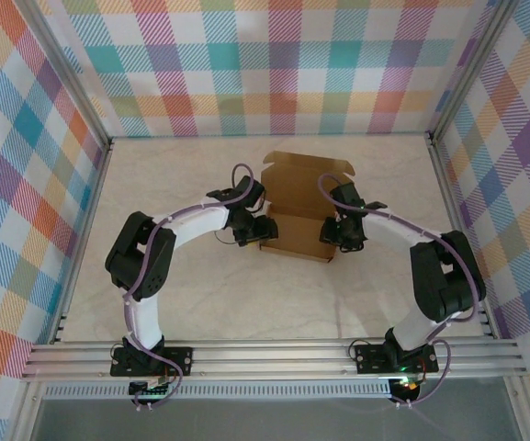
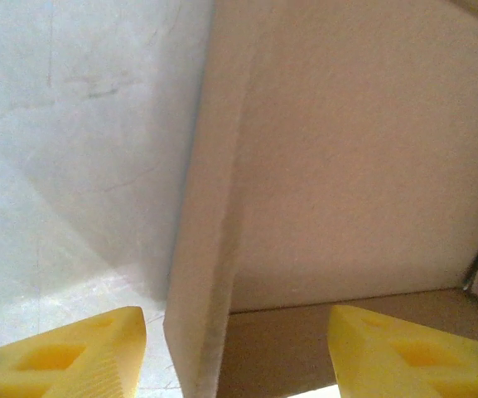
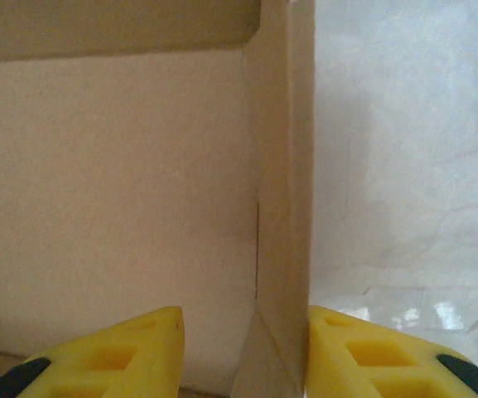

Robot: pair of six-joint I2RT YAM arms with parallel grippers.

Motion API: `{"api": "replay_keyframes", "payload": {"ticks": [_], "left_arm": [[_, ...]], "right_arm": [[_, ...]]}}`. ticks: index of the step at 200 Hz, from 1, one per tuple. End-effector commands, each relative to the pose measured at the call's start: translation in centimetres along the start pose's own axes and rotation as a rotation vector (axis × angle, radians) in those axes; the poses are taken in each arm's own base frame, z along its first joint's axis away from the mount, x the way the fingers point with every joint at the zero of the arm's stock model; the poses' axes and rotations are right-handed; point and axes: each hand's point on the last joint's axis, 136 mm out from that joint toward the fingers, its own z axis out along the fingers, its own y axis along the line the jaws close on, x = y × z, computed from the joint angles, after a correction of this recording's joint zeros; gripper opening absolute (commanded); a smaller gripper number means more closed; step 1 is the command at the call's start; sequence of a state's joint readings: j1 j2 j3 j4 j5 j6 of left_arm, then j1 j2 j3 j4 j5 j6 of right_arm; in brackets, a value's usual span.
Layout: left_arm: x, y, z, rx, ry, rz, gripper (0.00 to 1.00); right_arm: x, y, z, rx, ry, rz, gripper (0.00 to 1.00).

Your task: Fold the paper box

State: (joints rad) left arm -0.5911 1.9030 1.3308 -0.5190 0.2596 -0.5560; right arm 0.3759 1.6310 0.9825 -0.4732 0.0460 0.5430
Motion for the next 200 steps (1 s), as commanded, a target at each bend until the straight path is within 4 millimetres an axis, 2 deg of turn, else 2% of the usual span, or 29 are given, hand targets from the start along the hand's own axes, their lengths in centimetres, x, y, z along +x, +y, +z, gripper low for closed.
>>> {"api": "replay_keyframes", "payload": {"ticks": [1, 32, 78, 122, 172, 200], "left_arm": [[-1.6, 0.1, -0.3, -0.017, -0.017, 0.03, 0.59], [-2.2, 0.0, 1.2, -0.008, 0.011, 0.03, 0.49], [-1.9, -0.5, 3.1, 0.035, 0.06, 0.01, 0.43], [-1.7, -2.0, 3.0, 0.09, 0.063, 0.004, 0.4], [-1.5, -3.7, 3.0, 0.133, 0.067, 0.011, 0.39], [-1.5, -4.0, 3.0, 0.139, 0.067, 0.009, 0.39]], "right_arm": [[-0.9, -0.5, 0.4, 0.027, 0.01, -0.028, 0.36], [-1.7, -0.4, 0.6, 0.049, 0.011, -0.053, 0.2], [-1.9, -0.9, 1.2, 0.093, 0.033, -0.087, 0.08], [-1.8, -1.4, 1.4, 0.195, 0.038, -0.141, 0.06], [-1.4, -1.8, 1.8, 0.409, 0.048, -0.217, 0.05], [-0.9, -1.6, 2.2, 0.52, 0.062, -0.258, 0.05]]}}
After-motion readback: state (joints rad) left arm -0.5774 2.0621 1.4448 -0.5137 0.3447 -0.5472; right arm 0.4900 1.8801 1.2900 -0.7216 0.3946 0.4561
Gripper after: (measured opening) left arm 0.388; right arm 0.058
